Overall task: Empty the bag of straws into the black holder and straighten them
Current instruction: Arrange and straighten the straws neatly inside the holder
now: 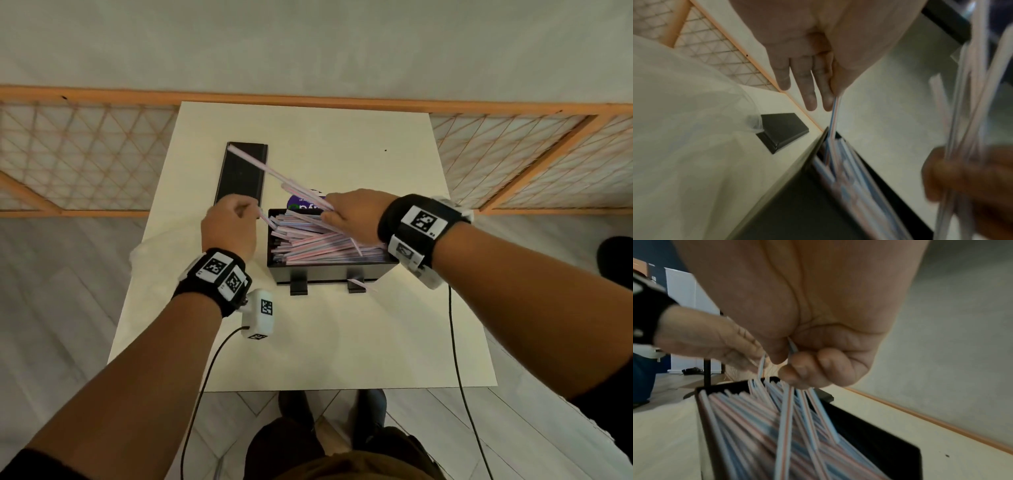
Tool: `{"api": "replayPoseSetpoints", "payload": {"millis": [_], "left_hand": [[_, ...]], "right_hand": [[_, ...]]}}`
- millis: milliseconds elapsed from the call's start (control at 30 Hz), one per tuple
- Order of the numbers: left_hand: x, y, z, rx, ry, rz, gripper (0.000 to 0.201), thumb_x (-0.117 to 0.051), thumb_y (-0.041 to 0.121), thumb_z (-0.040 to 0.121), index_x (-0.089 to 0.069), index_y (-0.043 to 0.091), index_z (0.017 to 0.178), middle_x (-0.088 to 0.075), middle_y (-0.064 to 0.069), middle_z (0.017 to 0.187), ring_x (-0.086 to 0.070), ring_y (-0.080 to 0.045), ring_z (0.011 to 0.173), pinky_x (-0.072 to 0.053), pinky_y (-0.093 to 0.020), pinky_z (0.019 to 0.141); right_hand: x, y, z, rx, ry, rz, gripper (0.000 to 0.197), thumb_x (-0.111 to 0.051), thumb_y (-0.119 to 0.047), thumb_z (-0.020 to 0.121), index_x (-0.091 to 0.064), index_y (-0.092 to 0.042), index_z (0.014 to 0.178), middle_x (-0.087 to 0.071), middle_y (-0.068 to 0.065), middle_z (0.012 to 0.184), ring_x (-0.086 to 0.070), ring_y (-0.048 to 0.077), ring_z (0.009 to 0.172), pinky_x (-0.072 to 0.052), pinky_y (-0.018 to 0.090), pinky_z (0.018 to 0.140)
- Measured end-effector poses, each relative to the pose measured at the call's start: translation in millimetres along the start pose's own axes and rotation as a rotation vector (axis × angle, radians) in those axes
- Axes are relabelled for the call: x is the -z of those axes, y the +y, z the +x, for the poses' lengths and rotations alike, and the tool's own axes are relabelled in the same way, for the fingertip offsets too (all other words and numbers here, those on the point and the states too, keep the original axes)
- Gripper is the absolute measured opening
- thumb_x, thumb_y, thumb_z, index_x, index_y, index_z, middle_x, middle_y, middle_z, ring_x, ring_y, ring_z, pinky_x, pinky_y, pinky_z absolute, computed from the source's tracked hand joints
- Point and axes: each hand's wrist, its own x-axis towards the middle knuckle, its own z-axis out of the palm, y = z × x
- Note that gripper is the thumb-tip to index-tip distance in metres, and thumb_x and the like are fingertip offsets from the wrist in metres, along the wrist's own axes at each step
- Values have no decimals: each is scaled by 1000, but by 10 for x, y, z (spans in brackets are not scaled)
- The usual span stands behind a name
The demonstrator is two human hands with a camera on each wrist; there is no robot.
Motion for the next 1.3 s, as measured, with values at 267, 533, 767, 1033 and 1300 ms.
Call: {"api": "replayPoseSetpoints", "payload": {"millis": [267,533,767,1033,1300], "left_hand": [[967,116,17,-194,509,-204,9,-52,29,90,-61,28,93,-72,-13,87,-70,-26,79,-58,-42,76],[938,473,-100,-62,378,-710,8,-56,13,91,-61,9,96,-69,-12,84,-67,-18,66,-58,-29,68],[121,247,-294,65,155,-474,10,-59,18,92,-66,24,87,-76,-4,86,-70,-17,77,-57,-30,78],[-286,126,-337,230,84,-350,17,-62,23,94,-70,15,106,-69,0,105,-65,-8,88,-52,-10,70],[-323,263,-296,240,-24,-277,66,-61,20,98,-31,18,157,-39,-3,159,-45,-16,141,-43,-10,85]], "right_hand": [[-400,111,78,-114,-40,-300,26,-40,-27,104,-53,-15,124,-55,0,86,-53,24,70,-49,35,70],[-494,160,20,-160,-39,-374,25,-42,-25,103,-56,-14,120,-45,-2,71,-50,20,64,-46,34,66],[-288,168,-372,-233,2,-202,33,-50,-39,98,-45,-13,118,-51,2,86,-52,25,74,-44,34,68],[-798,134,-821,-293,-197,48,26,-40,-41,102,-45,-25,82,-50,-4,79,-54,26,84,-39,30,73],[-1475,452,-366,-604,-226,196,33,-46,-31,100,-61,-9,120,-67,12,121,-66,32,108,-50,35,85]]}}
